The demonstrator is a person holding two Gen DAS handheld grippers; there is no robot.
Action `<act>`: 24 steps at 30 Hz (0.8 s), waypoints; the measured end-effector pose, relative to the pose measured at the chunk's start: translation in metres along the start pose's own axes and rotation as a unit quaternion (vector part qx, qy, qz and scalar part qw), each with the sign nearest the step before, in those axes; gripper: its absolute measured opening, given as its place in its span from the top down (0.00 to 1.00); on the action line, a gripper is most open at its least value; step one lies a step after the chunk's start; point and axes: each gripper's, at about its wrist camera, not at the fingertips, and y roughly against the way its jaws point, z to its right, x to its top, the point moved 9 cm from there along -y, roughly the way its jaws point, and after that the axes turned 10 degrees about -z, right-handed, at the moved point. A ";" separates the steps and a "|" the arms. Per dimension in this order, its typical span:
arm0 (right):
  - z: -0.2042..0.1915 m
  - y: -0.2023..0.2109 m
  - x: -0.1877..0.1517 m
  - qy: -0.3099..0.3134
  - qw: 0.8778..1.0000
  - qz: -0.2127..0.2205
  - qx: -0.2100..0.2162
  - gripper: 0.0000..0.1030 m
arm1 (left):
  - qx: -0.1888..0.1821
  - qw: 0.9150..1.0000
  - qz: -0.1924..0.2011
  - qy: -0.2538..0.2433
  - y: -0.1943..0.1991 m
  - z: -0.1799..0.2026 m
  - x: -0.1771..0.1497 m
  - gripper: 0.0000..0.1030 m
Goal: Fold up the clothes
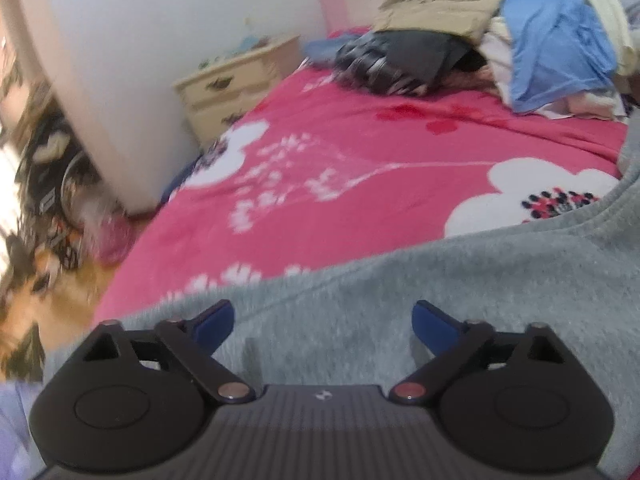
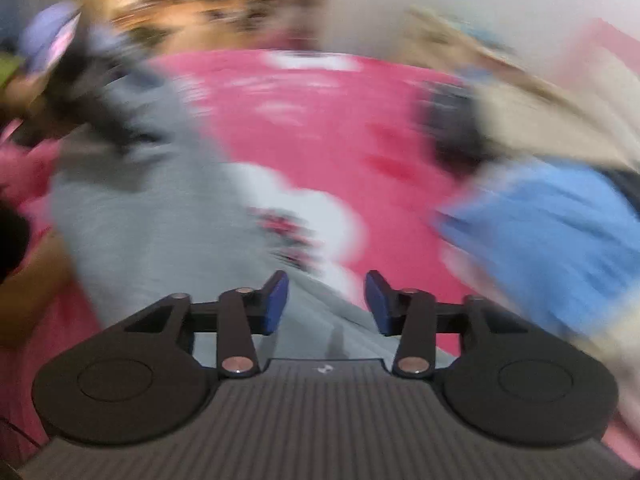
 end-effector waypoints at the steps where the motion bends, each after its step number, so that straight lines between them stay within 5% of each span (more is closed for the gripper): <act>1: -0.013 -0.016 0.011 0.023 1.000 0.001 0.016 0.70 | -0.001 1.000 0.006 -0.009 0.001 0.002 0.003 0.14; 8: -0.028 -0.090 0.032 0.078 0.996 -0.040 0.035 0.74 | -0.021 0.995 0.018 -0.093 -0.017 0.025 0.012 0.30; 17: -0.031 -0.111 0.012 0.079 0.992 -0.085 0.043 0.74 | -0.023 0.992 0.015 -0.123 -0.037 0.039 0.004 0.33; 20: -0.032 -0.111 0.015 0.070 0.993 -0.086 0.043 0.93 | -0.020 0.992 0.017 -0.120 -0.037 0.038 0.004 0.33; 24: -0.031 -0.098 0.019 0.085 0.994 -0.066 -0.002 0.97 | -0.014 0.993 0.020 -0.119 -0.037 0.038 0.003 0.31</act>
